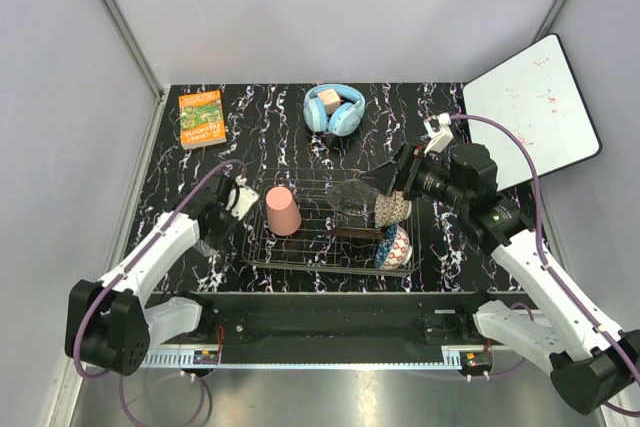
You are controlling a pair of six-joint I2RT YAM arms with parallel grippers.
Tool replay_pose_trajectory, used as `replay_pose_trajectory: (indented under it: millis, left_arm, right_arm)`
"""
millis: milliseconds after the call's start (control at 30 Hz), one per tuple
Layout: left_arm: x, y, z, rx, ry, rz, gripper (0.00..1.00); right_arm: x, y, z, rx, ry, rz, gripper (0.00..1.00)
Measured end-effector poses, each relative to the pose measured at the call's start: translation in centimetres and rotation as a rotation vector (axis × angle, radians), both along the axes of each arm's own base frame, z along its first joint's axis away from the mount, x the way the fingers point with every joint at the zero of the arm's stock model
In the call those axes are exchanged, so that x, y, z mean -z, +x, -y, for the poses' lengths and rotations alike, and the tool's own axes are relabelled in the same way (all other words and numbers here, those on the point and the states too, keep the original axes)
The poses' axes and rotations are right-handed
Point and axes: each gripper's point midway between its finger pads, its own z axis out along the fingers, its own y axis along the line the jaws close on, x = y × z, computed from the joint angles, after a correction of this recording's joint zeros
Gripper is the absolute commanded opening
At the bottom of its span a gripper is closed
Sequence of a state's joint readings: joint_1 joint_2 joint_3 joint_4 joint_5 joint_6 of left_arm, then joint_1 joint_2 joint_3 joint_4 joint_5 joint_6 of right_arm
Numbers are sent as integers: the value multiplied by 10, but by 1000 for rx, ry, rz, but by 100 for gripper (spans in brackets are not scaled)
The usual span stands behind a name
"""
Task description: Load the mixed dishes into the dish rack
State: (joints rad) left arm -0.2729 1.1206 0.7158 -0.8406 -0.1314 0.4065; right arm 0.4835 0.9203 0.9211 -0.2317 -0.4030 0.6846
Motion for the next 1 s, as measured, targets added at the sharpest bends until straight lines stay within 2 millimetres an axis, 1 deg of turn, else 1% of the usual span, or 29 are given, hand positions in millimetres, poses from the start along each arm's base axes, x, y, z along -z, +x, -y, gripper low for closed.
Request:
replay_pose_trajectory:
  millis: [67,100,267,333,400,433,467,500,533,567,600,667,700,767,867,933,1000]
  left_arm:
    - [2,3,-2,-5,3,-1,9]
    - [3,4,-3,-5,4,0,0]
    - [3,7,-5,-16,3,8,0]
    - [2,6,-6,-19,2,9,0]
    - [-4,4,-6,-23,-9,14,0]
    - [-12,3,-5,-24,-19,21,0]
    - [-23,5,-3,-25,-36,41,0]
    - [-39,9,2,-23,-62,73,0]
    - [-60,16,6,-20,-93,123,0]
    - [-83,24,12,-17,-131,185,0]
    - [-109,30,18,-11,-173,246,0]
    - [-165,39,31,12,-267,388,0]
    - [-186,40,37,23,-308,439,0]
    - [-237,37,51,65,-417,560,0]
    - [-275,24,72,129,-559,618,0]
    - [-288,16,87,169,-646,611,0]
    - [-294,13,101,199,-724,575,0]
  right_arm:
    - [0,0,0,0,0,0,81]
    - [0,0,0,-1,0,0,81]
    - [0,0,0,-2,-1,0,81]
    - [1,0,0,-3,-3,1,83]
    - [2,0,-1,-7,-5,0,87]
    - [3,1,-1,-9,-8,-3,87]
    - [3,1,-2,-10,-9,-6,89]
    - [5,2,-3,-11,-11,-12,89]
    - [5,3,-3,-12,-12,-14,90]
    - [4,4,-4,-12,-12,-16,91]
    - [4,4,-4,-15,-12,-18,95]
    - [1,4,-7,-24,-3,-23,100]
    - [-1,4,-8,-29,4,-25,100]
    - [-5,2,-13,-47,20,-30,100]
    - [-11,-5,-32,-112,63,-44,100]
    - [-18,-11,-50,-169,114,-59,100]
    - [-27,-16,-64,-219,187,-68,100]
